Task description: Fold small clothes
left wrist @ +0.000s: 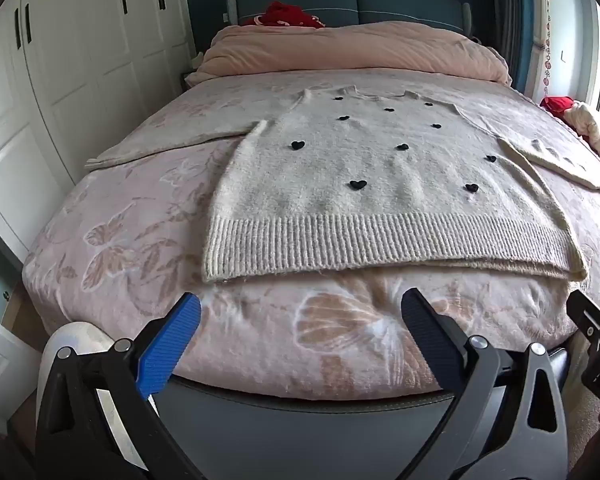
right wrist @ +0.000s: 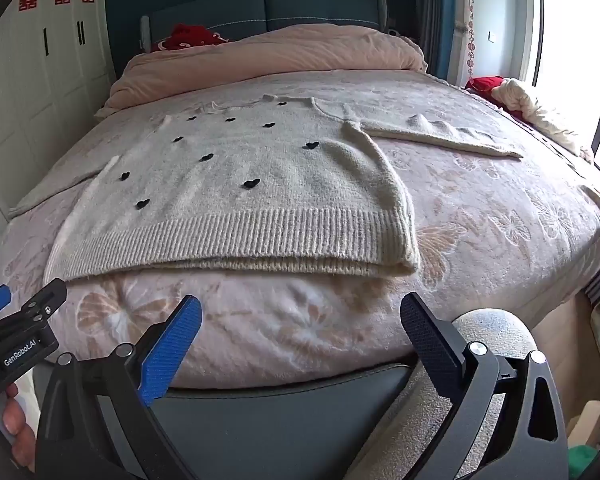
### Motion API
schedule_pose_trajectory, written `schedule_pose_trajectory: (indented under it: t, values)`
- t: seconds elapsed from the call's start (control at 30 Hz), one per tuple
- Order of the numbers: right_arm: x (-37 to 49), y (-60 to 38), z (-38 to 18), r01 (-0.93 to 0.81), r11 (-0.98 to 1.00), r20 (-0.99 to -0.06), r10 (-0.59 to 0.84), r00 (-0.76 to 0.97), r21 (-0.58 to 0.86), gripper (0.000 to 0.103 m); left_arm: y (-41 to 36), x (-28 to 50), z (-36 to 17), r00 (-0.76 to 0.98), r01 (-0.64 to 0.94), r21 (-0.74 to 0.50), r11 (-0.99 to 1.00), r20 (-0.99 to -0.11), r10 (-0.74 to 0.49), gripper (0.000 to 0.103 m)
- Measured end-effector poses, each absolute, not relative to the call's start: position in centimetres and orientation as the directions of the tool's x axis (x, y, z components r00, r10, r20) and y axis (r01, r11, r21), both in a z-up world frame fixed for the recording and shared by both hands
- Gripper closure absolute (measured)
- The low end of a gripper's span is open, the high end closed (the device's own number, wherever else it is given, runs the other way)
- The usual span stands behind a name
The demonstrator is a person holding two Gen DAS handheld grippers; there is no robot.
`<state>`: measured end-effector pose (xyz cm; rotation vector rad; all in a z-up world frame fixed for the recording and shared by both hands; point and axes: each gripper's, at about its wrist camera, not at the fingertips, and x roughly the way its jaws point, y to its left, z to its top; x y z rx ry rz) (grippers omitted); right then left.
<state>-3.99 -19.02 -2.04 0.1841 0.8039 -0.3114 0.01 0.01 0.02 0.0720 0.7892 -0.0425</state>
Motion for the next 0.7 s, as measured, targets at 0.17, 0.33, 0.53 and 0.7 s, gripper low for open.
schedule_pose_trajectory:
  t: [0.17,0.33,0.53,0.7]
  values:
    - [-4.0,-19.1,-1.9,0.332,0.943,-0.736,-0.204,0.645,0.03,0.005,0.9,0.2,0.1,0.705,0.066,0.04,0.997,-0.709,-0.019,0.005]
    - [-4.2,-18.7,-1.9,0.33,0.944,-0.729,-0.209,0.651,0.024,0.005,0.0,-0.1,0.2,0.713,0.065,0.094,0.993,-0.7,0.02,0.005]
    - [-4.2,-18.7,-1.7,0.334,0.942,-0.73,-0.209,0.651,0.028,0.005,-0.2,0.0,0.2,0.716,0.067,0.092,0.993,-0.697,0.017,0.005]
    - [-4.2,-18.8,-1.7,0.335,0.942,-0.729,-0.211,0.652,0.028,0.005,-0.2,0.0,0.2,0.716,0.068,0.092,0.993,-0.698,0.016,0.005]
